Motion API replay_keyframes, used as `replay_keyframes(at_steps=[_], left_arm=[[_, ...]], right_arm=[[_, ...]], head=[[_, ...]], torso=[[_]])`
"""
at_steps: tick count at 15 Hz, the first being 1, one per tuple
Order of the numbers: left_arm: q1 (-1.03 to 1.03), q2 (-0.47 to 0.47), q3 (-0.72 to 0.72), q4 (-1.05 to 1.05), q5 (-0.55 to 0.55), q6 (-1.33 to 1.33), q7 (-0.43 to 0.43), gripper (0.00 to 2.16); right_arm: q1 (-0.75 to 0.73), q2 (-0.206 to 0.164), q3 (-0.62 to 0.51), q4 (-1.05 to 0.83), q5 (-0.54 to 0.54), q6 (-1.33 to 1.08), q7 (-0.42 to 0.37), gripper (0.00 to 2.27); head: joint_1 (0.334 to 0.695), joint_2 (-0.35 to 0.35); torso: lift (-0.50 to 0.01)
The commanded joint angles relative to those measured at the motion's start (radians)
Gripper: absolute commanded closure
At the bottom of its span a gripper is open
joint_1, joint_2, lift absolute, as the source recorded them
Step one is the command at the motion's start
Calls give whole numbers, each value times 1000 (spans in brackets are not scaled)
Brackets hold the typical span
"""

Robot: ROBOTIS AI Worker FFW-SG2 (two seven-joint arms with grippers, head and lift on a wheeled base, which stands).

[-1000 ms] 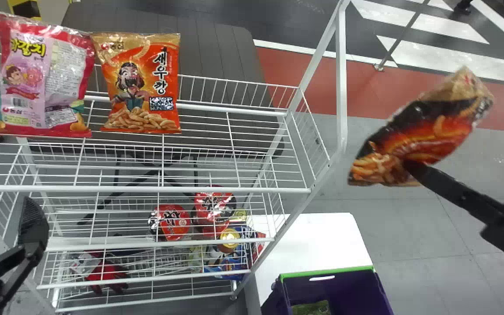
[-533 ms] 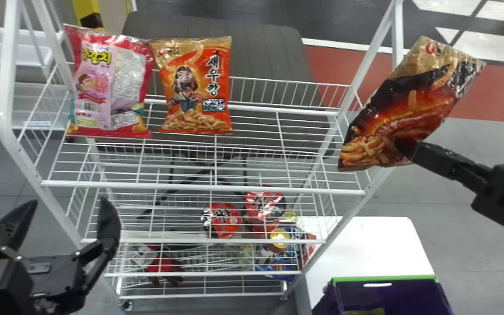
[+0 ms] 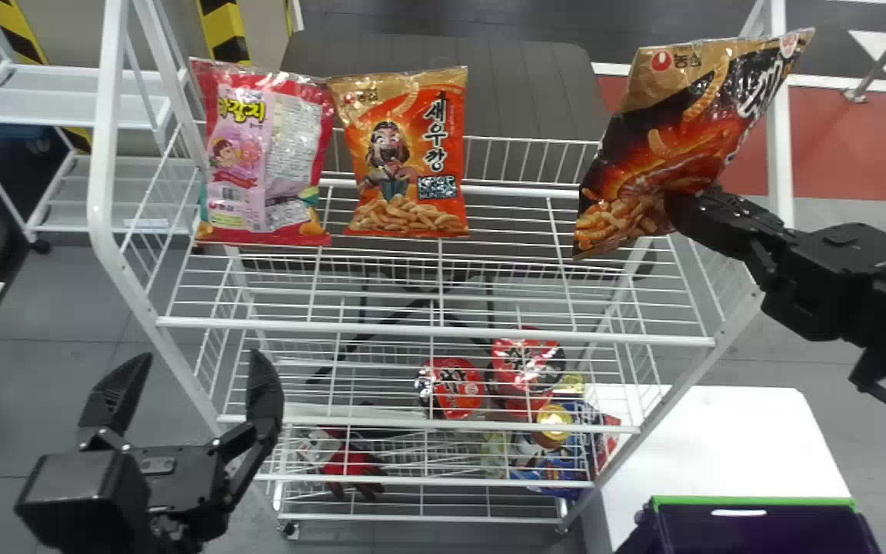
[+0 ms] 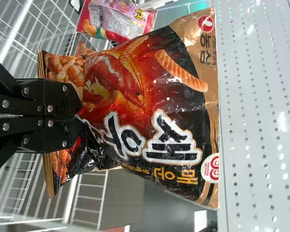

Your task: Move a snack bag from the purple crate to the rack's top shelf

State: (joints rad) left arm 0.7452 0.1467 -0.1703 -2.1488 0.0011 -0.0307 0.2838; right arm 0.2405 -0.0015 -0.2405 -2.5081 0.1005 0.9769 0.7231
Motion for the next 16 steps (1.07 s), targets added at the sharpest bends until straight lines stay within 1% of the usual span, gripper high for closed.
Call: replay_keyframes(at_steps=[1,4,5,6,9,12,14,16], left_arm=[[-1,1,0,7,2,-13,2,117],[-1,1,0,17,3,-16,2,117],[0,2,0,20,3,-22,2,117],[2,2,2,23,3,-25,3,117],[8,2,12,32,3,-41,6,117],[11,2,18,32,3,-44,8,117],[8,2,20,33,5,-44,6,117],[5,2,20,37,5,-44,5,117]], right_arm=[[-9,2,56,114,-22,-146,-31,1237],[-38,2,151,281,-33,-358,-136,1237],[-53,2,185,344,-33,-438,-169,1237],[-69,2,210,388,-33,-493,-186,1237],[-122,2,267,499,-33,-548,-263,1237],[-147,2,273,571,-44,-597,-324,1237],[-155,2,256,617,-59,-640,-372,1237],[-179,2,233,666,-65,-655,-384,1237]], head=[[695,-36],[695,-5],[695,20],[695,32],[695,82],[695,101],[695,101],[695,85]], torso=[[1],[1],[1],[1],[1],[1],[1],[1]])
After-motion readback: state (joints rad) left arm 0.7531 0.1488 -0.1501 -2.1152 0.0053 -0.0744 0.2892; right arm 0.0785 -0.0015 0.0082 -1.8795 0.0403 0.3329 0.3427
